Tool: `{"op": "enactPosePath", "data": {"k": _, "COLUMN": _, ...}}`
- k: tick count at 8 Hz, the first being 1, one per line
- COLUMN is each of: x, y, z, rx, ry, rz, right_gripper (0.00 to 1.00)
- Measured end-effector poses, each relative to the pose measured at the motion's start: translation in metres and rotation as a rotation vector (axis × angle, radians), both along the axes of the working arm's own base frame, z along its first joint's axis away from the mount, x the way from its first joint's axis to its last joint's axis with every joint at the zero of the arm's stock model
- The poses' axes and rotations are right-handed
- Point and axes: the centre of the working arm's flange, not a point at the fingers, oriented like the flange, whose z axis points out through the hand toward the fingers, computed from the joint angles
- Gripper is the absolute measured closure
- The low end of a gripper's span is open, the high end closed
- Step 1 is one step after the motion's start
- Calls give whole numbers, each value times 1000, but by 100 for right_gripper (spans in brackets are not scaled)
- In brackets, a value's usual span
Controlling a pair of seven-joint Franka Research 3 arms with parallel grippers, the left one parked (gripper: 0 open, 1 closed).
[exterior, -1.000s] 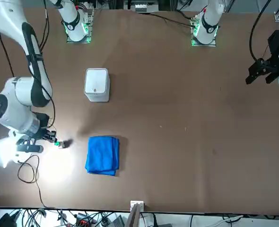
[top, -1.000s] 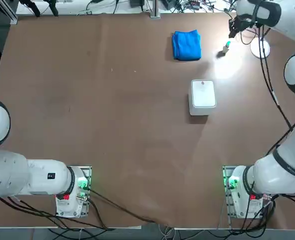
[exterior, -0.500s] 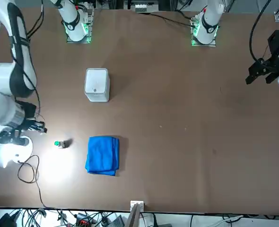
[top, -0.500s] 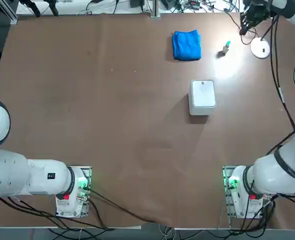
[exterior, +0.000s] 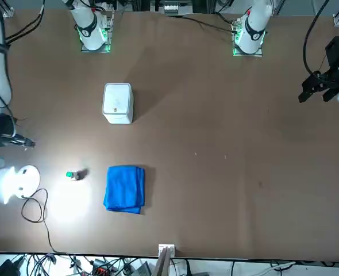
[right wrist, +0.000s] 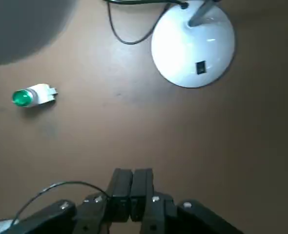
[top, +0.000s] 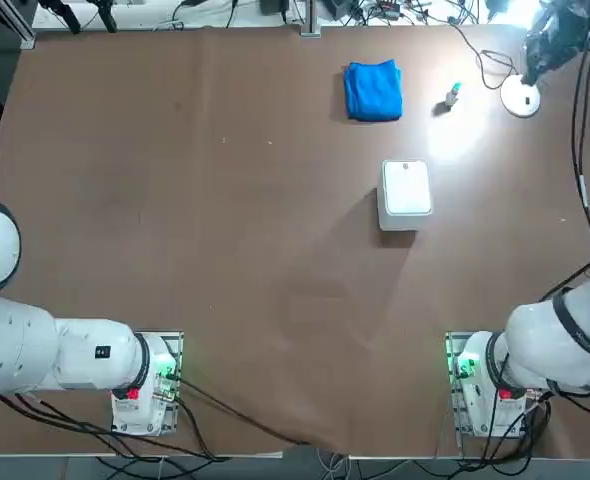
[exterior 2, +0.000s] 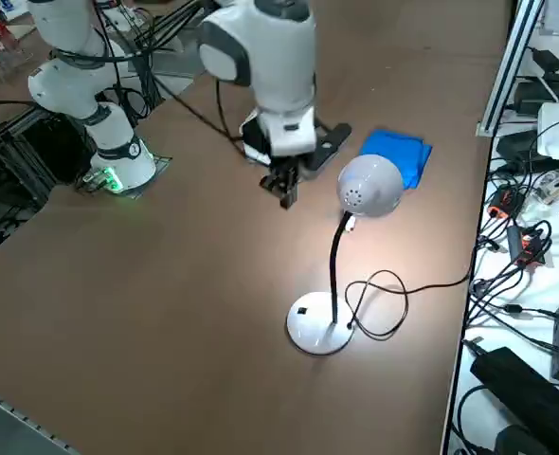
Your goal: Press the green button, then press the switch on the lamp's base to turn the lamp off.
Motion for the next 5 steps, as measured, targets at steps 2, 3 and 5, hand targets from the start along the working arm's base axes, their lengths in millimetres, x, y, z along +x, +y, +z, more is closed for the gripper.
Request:
{"op": "enactPosePath", "data": {"k": 2, "x": -10, "y": -53, "z": -21, "rx": -8, "ry": -51, "rz": 29, "right_gripper": 99}}
{"op": "enactPosePath", "data": {"k": 3, "x": -10, "y": -69, "z": -41, "rx": -21, "ry": -85, "rz": 35, "right_gripper": 99}}
{"op": "enactPosePath", "data": {"k": 5, "x": 0, "y": -76, "z": -90, "rx": -54, "ry": -164, "rz": 50, "right_gripper": 99}}
